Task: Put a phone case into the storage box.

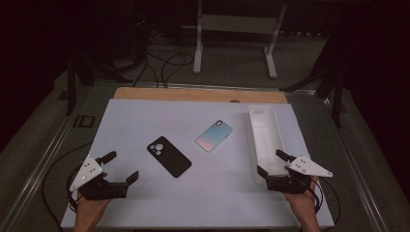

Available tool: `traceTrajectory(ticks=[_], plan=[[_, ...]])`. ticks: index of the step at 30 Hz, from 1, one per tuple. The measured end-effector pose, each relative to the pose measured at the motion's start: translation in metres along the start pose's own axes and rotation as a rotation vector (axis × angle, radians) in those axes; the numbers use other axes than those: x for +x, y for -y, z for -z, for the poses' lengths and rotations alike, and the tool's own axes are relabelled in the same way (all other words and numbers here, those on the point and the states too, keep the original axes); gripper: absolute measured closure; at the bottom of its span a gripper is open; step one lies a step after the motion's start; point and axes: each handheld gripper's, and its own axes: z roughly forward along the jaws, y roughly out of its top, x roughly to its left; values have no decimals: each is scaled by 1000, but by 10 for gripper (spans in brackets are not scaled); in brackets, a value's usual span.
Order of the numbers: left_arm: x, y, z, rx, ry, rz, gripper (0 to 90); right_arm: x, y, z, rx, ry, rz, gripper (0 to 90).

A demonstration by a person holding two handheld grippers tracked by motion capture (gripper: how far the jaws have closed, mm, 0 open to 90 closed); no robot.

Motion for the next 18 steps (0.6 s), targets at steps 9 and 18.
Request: traceTrajectory(ticks=[9,18], plan=[[2,4,-4,25,-26,2,3,1,0,-1,4,-2,-1,92],[-1,-12,-45,84,4,18,10,3,-6,-9,17,-5,1,92]])
